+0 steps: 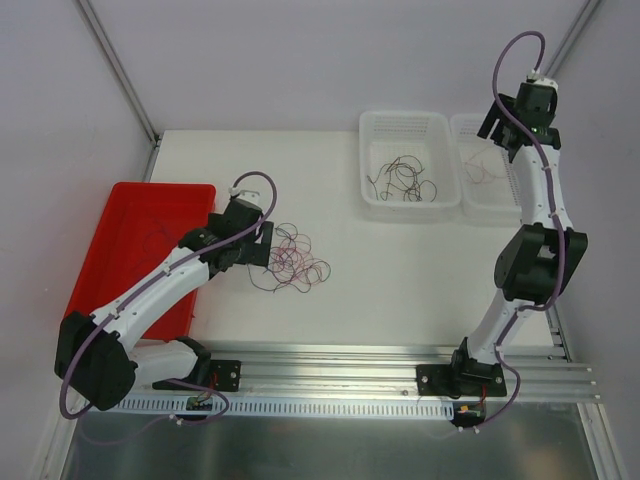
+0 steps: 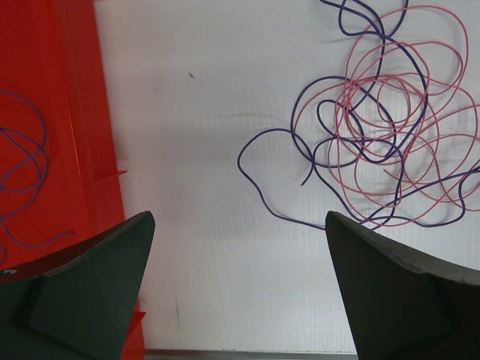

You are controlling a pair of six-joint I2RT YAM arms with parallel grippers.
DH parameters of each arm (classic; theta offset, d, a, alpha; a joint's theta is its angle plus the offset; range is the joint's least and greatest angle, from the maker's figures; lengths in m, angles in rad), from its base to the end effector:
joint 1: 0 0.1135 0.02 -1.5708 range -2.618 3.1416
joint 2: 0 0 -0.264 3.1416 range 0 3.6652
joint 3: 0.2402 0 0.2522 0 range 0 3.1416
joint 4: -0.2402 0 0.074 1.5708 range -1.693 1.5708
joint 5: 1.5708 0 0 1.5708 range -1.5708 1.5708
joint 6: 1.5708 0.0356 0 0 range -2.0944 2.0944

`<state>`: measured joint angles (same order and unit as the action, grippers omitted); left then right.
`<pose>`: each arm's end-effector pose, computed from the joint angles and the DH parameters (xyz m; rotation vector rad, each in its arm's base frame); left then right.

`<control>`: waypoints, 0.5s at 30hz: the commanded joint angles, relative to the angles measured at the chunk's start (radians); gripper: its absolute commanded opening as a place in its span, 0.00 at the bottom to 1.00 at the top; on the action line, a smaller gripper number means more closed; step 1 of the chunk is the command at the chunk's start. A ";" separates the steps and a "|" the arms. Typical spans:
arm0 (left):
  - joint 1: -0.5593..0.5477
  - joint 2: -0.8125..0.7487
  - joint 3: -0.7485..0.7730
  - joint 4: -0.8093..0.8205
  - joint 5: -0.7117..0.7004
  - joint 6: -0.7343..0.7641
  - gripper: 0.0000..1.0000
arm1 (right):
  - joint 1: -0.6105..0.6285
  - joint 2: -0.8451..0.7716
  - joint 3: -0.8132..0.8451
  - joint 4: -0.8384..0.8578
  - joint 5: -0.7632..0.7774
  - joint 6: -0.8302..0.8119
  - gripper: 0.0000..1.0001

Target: Untangle the cables

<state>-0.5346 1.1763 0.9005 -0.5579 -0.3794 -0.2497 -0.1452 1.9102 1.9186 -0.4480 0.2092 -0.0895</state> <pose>0.2154 -0.1122 0.2690 0.1594 2.3248 0.0693 0.4450 -0.0725 0.3782 0.1903 2.0094 -0.3597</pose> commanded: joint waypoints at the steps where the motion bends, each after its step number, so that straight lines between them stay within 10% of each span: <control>1: 0.012 0.002 -0.002 0.012 0.039 0.013 0.99 | 0.027 -0.161 -0.074 0.005 -0.129 0.051 0.83; 15: 0.013 0.072 0.012 0.016 0.183 -0.025 0.99 | 0.565 -0.511 -0.714 0.077 -0.362 0.194 0.75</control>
<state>-0.5346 1.2324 0.9005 -0.5537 -0.2413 -0.2531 0.3618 1.4487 1.2770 -0.4385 -0.0750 0.0292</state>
